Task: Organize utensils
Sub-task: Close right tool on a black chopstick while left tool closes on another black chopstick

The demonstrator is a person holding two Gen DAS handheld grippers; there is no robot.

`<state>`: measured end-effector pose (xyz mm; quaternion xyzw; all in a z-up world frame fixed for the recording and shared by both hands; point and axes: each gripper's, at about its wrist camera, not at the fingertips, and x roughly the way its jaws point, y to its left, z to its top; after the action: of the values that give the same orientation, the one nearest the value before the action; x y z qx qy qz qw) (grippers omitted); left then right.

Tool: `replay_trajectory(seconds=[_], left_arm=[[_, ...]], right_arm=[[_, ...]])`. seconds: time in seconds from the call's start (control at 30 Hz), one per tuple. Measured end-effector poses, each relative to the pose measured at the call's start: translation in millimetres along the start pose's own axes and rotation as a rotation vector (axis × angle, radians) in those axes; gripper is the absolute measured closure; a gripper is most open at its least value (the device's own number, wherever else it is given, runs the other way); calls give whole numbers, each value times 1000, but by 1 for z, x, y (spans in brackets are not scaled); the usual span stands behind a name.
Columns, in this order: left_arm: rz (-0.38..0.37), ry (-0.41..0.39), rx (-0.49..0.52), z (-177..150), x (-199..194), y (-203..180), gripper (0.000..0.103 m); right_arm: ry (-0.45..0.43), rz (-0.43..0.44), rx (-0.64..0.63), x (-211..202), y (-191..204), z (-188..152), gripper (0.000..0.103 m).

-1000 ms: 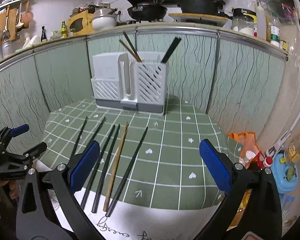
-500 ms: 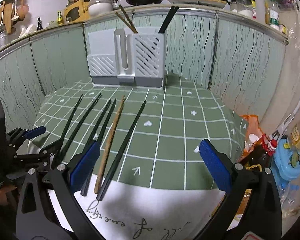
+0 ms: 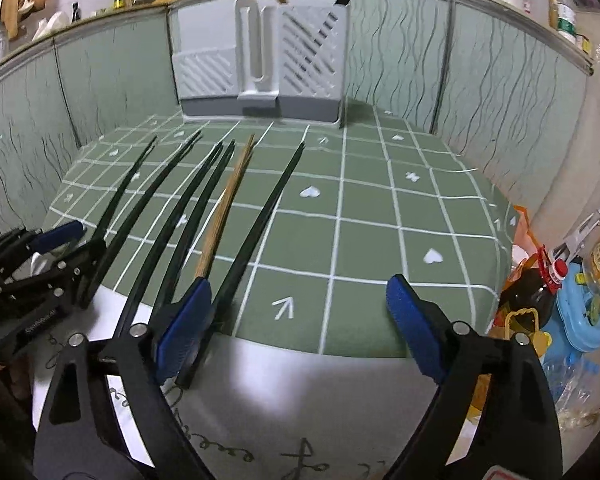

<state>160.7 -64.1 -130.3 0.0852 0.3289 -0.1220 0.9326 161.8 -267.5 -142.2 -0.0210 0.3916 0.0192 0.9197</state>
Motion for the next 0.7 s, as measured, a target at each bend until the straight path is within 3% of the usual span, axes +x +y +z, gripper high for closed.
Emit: replay_trajectory(seconds=[0.2, 0.43, 0.57, 0.7], left_arm=[[-6, 8, 4, 0, 0, 3, 62], [4, 19, 18, -1, -3, 2, 70], [1, 31, 16, -1, -4, 2, 80], [14, 30, 10, -3, -6, 3, 86]], right_arm=[[23, -10, -24, 10, 12, -5, 31], [7, 13, -24, 4, 18, -9, 62], [8, 17, -5, 1, 16, -12, 78], [7, 1, 16, -2, 13, -15, 85]])
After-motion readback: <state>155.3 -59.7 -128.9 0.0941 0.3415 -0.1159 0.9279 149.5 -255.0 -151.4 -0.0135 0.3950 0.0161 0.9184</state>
